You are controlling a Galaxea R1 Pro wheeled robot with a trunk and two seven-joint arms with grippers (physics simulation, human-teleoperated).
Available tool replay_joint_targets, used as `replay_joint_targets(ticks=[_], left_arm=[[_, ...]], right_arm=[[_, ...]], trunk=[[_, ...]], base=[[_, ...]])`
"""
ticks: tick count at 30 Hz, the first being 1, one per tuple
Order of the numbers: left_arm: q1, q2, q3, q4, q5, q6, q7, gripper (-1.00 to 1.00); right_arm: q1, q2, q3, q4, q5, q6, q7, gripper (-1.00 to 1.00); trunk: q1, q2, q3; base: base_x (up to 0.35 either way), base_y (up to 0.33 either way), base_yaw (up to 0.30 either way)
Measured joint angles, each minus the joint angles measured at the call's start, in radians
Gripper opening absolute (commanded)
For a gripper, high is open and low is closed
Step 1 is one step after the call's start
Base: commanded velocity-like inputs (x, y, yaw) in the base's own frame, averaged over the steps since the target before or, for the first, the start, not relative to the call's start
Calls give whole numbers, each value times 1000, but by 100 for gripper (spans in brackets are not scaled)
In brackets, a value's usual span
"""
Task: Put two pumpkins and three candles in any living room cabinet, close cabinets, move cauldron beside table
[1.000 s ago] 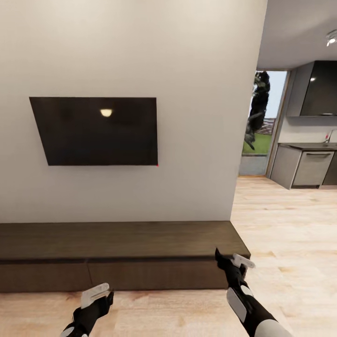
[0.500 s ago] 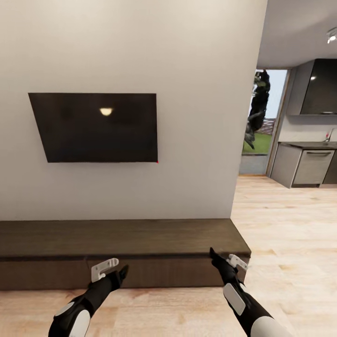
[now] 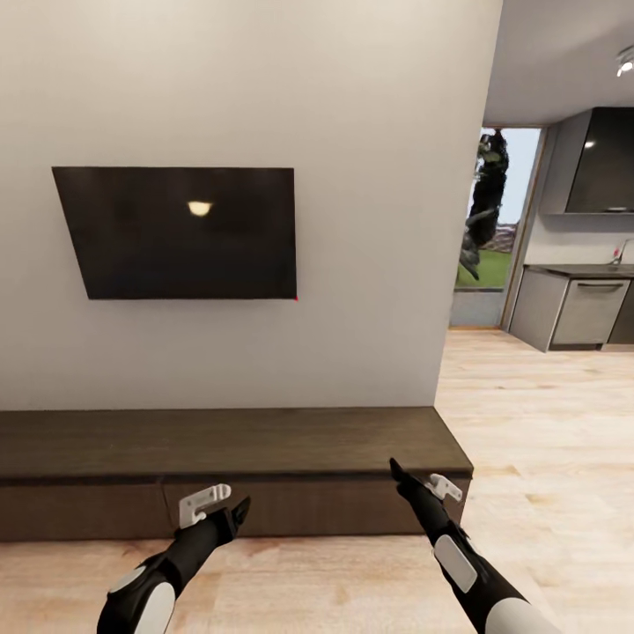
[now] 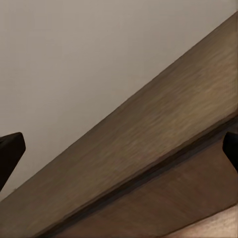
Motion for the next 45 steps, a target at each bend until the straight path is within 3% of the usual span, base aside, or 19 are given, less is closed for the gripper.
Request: replay_joint_targets(ticks=[5, 10, 19, 36, 45], left_arm=[[0, 3, 1, -6, 4, 0, 1, 100], [0, 1, -2, 42, 5, -2, 4, 100], [0, -2, -63, 85, 2, -6, 10, 100], [0, -2, -75, 102, 1, -8, 14, 100], [0, 0, -74, 83, 1, -9, 10, 100]], right_arm=[[7, -44, 0, 3, -12, 3, 13, 100], [11, -60, 0, 5, -15, 21, 16, 100], [11, -63, 0, 5, -15, 28, 18, 100], [11, -75, 0, 3, -13, 24, 22, 100], [11, -65, 5, 3, -9, 17, 16, 100]], trunk=[[19, -35, -16], [38, -70, -31], [73, -133, -60], [138, -252, -113], [173, -315, -141]], base=[[0, 0, 0], [0, 0, 0], [0, 0, 0], [0, 0, 0], [0, 0, 0]])
